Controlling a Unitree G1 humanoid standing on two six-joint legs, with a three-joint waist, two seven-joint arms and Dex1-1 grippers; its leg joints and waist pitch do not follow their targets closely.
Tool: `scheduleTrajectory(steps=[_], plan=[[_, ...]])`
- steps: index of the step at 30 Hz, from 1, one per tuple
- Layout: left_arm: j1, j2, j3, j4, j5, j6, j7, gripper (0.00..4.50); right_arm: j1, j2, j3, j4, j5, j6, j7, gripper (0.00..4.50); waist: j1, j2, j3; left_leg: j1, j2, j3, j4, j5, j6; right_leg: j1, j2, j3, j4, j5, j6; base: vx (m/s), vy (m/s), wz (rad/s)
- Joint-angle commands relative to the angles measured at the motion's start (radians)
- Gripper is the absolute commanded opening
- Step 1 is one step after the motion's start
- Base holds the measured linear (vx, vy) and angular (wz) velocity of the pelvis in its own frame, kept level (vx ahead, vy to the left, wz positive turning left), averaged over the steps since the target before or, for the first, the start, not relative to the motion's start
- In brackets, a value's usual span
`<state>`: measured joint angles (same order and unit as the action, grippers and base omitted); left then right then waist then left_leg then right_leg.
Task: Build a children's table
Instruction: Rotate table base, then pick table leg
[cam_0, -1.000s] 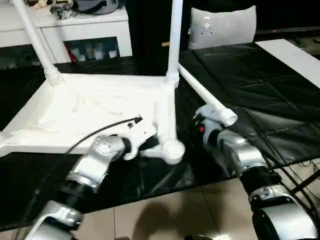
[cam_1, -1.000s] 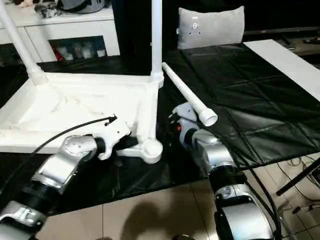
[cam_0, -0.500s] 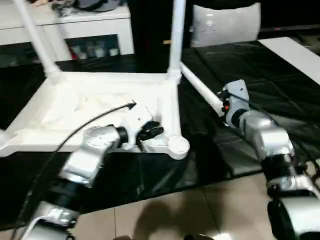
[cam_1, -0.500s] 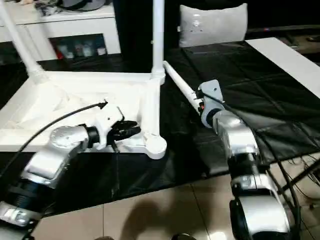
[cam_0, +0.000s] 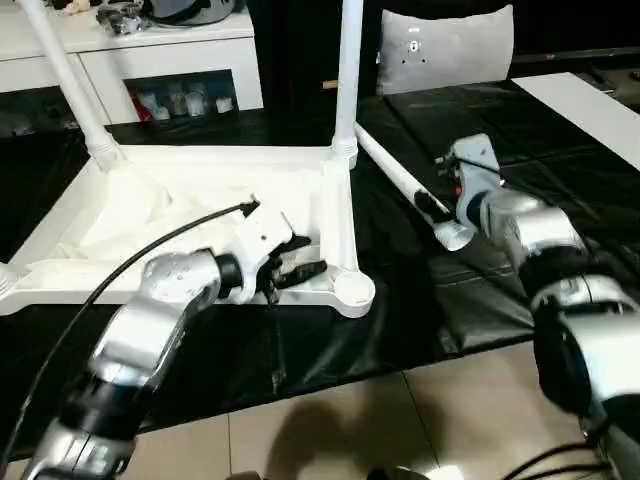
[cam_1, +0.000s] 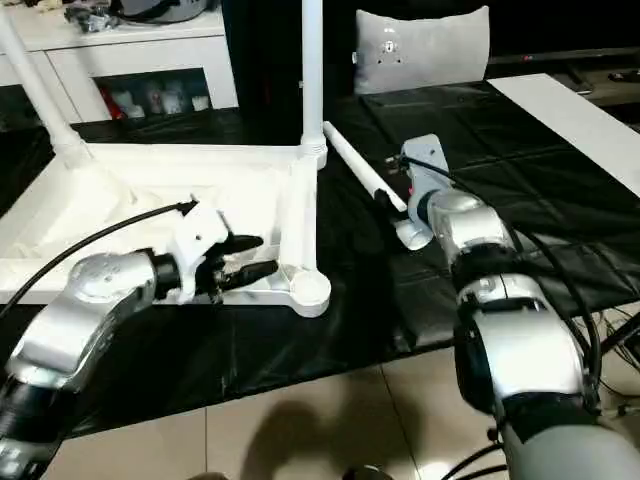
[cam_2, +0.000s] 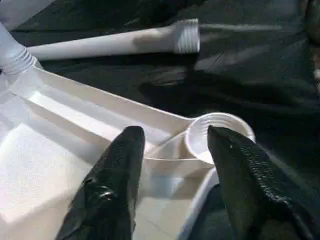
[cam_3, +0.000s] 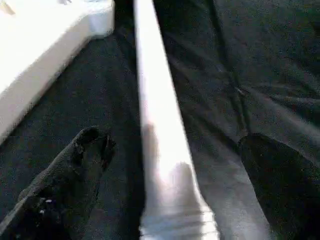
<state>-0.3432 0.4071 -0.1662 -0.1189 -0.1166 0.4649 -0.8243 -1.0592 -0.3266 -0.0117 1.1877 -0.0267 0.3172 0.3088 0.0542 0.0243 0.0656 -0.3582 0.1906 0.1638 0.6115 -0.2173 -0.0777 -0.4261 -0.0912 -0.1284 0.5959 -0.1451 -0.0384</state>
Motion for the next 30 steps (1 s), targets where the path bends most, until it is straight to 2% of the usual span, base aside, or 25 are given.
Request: scheduleTrajectory(steps=[1, 2, 3, 4, 5, 6, 8, 9, 11, 13, 15, 16, 21, 22, 25, 26, 30], plan=[[0.009, 0.009, 0.014, -0.034, -0.016, 0.031, 0.004, 2.65, -0.012, 0.001, 0.005, 0.026, -0.017, -0.006, -0.003, 4.5, -0.002, -0.005, -0.054, -0.011, 0.028, -0.003, -0.071, -0.15, 0.055, 0.064, -0.057, 0.055, -0.068, -0.36, -0.174, 0.0, 0.0, 0.0], [0.033, 0.021, 0.016, -0.073, -0.025, 0.062, 0.009, 2.86, -0.024, 0.002, 0.006, 0.06, -0.023, -0.018, -0.003, 4.5, -0.003, -0.006, -0.05, -0.011, 0.029, -0.003, -0.072, -0.147, 0.058, 0.063, -0.055, 0.057, -0.064, -0.333, -0.18, 0.0, 0.0, 0.0], [0.046, 0.029, 0.016, -0.089, -0.025, 0.073, 0.009, 2.86, -0.027, 0.003, 0.001, 0.072, -0.021, -0.011, -0.006, 4.5, -0.002, -0.008, -0.041, -0.016, 0.028, -0.004, -0.073, -0.131, 0.066, 0.061, -0.054, 0.058, -0.062, -0.302, -0.19, 0.0, 0.0, 0.0], [0.055, 0.034, 0.016, -0.1, -0.024, 0.079, 0.009, 2.98, -0.029, 0.003, -0.002, 0.08, -0.019, -0.006, -0.008, 4.5, -0.002, -0.008, -0.044, -0.015, 0.028, -0.004, -0.072, -0.118, 0.07, 0.062, -0.052, 0.059, -0.057, -0.277, -0.197, 0.0, 0.0, 0.0], [0.066, 0.039, 0.017, -0.119, -0.026, 0.091, 0.012, 3.08, -0.033, 0.003, -0.001, 0.092, -0.023, 0.001, -0.012, 4.5, -0.002, -0.011, -0.037, -0.017, 0.027, -0.003, -0.073, -0.11, 0.079, 0.059, -0.052, 0.06, -0.058, -0.261, -0.204, 0.0, 0.0, 0.0], [0.076, 0.043, 0.02, -0.136, -0.029, 0.104, 0.015, 3.15, -0.035, 0.003, -0.002, 0.102, -0.027, 0.005, -0.019, 4.5, 0.0, -0.011, -0.033, -0.017, 0.027, -0.002, -0.07, -0.092, 0.094, 0.059, -0.053, 0.061, -0.054, -0.238, -0.221, 0.0, 0.0, 0.0], [0.085, 0.049, 0.023, -0.152, -0.032, 0.115, 0.017, 3.24, -0.037, 0.003, -0.003, 0.112, -0.028, 0.006, -0.021, 4.5, 0.001, -0.011, -0.027, -0.017, 0.028, -0.001, -0.07, -0.077, 0.102, 0.059, -0.052, 0.062, -0.05, -0.216, -0.239, 0.0, 0.0, 0.0], [0.099, 0.06, 0.033, -0.177, -0.033, 0.135, 0.023, 3.33, -0.04, 0.003, -0.009, 0.127, -0.026, 0.01, -0.014, 4.5, 0.003, -0.014, -0.022, -0.019, 0.027, 0.0, -0.068, -0.051, 0.114, 0.057, -0.052, 0.064, -0.046, -0.177, -0.254, 0.0, 0.0, 0.0], [0.113, 0.072, 0.041, -0.202, -0.035, 0.156, 0.029, 3.48, -0.044, 0.003, -0.011, 0.143, -0.031, 0.02, -0.01, 4.5, 0.002, -0.016, -0.021, -0.024, 0.026, -0.001, -0.066, -0.013, 0.14, 0.059, -0.051, 0.065, -0.037, -0.127, -0.273, 0.0, 0.0, 0.0], [0.117, 0.082, 0.043, -0.215, -0.034, 0.169, 0.04, 3.66, -0.047, 0.0, -0.014, 0.158, -0.036, 0.043, -0.005, 4.5, 0.004, -0.015, -0.017, -0.022, 0.028, 0.001, -0.062, 0.003, 0.16, 0.055, -0.051, 0.064, -0.037, -0.134, -0.285, 0.0, 0.0, 0.0], [0.114, 0.083, 0.043, -0.217, -0.034, 0.173, 0.043, 3.82, -0.049, -0.003, -0.017, 0.161, -0.033, 0.052, -0.002, 4.5, 0.003, -0.015, -0.01, -0.021, 0.03, 0.002, -0.064, -0.011, 0.162, 0.052, -0.05, 0.064, -0.042, -0.161, -0.287, 0.0, 0.0, 0.0], [0.113, 0.082, 0.043, -0.217, -0.034, 0.173, 0.043, 3.87, -0.049, -0.003, -0.018, 0.161, -0.033, 0.052, -0.002, 4.2, 0.004, -0.015, -0.008, -0.02, 0.031, 0.003, -0.064, -0.022, 0.158, 0.052, -0.051, 0.064, -0.044, -0.176, -0.284, 0.0, 0.0, 0.0], [0.093, 0.077, 0.038, -0.21, -0.034, 0.175, 0.059, 4.28, -0.056, -0.009, -0.024, 0.165, -0.031, 0.055, 0.018, 3.68, 0.005, -0.015, -0.007, -0.017, 0.032, 0.002, -0.067, -0.061, 0.12, 0.053, -0.054, 0.066, -0.048, -0.218, -0.267, 0.0, 0.0, 0.0], [0.089, 0.074, 0.034, -0.209, -0.037, 0.176, 0.062, 4.28, -0.055, -0.009, -0.024, 0.165, -0.034, 0.053, 0.024, 3.68, 0.005, -0.011, -0.012, -0.017, 0.032, 0.001, -0.066, -0.057, 0.117, 0.055, -0.054, 0.066, -0.045, -0.211, -0.268, 0.0, 0.0, 0.0], [0.077, 0.067, 0.027, -0.2, -0.04, 0.176, 0.066, 4.47, -0.049, -0.01, -0.023, 0.166, -0.041, 0.054, 0.033, 3.33, 0.005, -0.012, -0.014, -0.017, 0.032, 0.002, -0.065, -0.047, 0.116, 0.056, -0.053, 0.066, -0.043, -0.185, -0.278, 0.0, 0.0, 0.0], [0.074, 0.066, 0.025, -0.197, -0.04, 0.174, 0.066, 4.5, -0.046, -0.01, -0.025, 0.165, -0.041, 0.054, 0.034, 3.24, 0.006, -0.009, -0.017, -0.017, 0.032, 0.002, -0.064, -0.043, 0.117, 0.056, -0.054, 0.066, -0.042, -0.175, -0.283, 0.0, 0.0, 0.0], [0.059, 0.061, 0.018, -0.181, -0.042, 0.166, 0.066, 4.5, -0.039, -0.012, -0.03, 0.164, -0.041, 0.054, 0.033, 2.94, 0.008, -0.008, -0.022, -0.016, 0.031, 0.003, -0.062, -0.036, 0.119, 0.059, -0.054, 0.066, -0.039, -0.159, -0.292, 0.0, 0.0, 0.0]])
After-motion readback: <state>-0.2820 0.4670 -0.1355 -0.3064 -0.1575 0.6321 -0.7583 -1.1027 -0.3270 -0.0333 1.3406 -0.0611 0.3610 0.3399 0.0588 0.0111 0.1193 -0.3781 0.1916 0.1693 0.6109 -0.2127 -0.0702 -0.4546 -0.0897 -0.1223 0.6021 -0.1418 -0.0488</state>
